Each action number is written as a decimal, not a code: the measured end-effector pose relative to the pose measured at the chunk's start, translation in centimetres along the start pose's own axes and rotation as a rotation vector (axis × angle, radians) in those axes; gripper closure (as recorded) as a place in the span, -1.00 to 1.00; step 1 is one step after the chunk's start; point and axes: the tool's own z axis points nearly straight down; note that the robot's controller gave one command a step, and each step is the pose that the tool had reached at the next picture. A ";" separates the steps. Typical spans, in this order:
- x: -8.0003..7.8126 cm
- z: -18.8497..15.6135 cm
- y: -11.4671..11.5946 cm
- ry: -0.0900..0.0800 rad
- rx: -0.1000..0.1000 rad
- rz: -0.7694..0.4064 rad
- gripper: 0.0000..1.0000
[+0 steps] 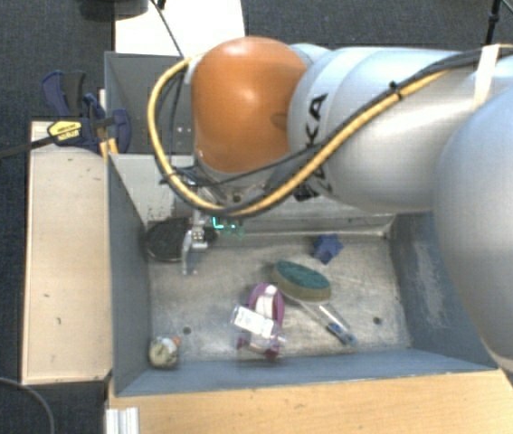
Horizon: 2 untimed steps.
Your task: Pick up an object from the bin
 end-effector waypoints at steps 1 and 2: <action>-0.8 11.2 -1.0 -0.031 -0.005 -0.517 -1.00; -2.0 11.1 -2.8 -0.034 -0.004 -0.790 -1.00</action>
Offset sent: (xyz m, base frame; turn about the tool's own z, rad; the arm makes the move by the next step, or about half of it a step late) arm 0.0012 -0.0133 -0.1201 -0.5181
